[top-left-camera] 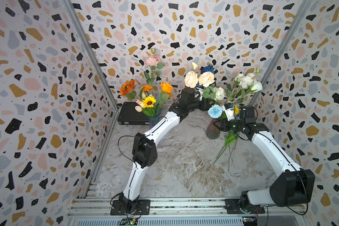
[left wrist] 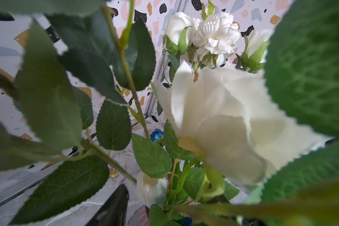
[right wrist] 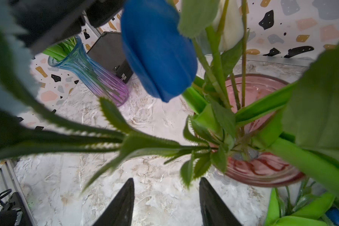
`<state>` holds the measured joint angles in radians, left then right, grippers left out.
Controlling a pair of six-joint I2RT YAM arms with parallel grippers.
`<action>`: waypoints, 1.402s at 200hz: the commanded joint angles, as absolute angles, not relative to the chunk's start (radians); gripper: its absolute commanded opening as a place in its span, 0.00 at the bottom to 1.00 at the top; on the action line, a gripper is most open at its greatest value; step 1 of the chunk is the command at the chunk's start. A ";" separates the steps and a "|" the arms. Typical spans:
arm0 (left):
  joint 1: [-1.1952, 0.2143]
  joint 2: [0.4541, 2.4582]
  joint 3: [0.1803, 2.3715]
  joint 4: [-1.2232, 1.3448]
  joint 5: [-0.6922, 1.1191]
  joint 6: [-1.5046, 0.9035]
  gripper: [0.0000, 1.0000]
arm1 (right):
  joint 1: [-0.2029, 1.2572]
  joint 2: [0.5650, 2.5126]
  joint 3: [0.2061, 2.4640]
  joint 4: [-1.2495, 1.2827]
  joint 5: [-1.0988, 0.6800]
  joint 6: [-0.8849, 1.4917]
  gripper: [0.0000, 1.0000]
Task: Pick out blue flowers from the vase
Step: Move the vase to the center of the board.
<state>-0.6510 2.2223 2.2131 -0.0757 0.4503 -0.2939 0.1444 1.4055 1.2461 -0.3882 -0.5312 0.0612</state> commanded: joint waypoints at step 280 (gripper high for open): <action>-0.649 2.187 2.220 -0.081 0.440 -0.238 0.63 | 0.147 1.687 1.494 -0.403 -0.591 0.046 0.44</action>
<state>-0.6506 2.2219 2.2131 -0.1043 0.4355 -0.2565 0.1440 1.6772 1.4551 -0.3489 -0.5232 0.0406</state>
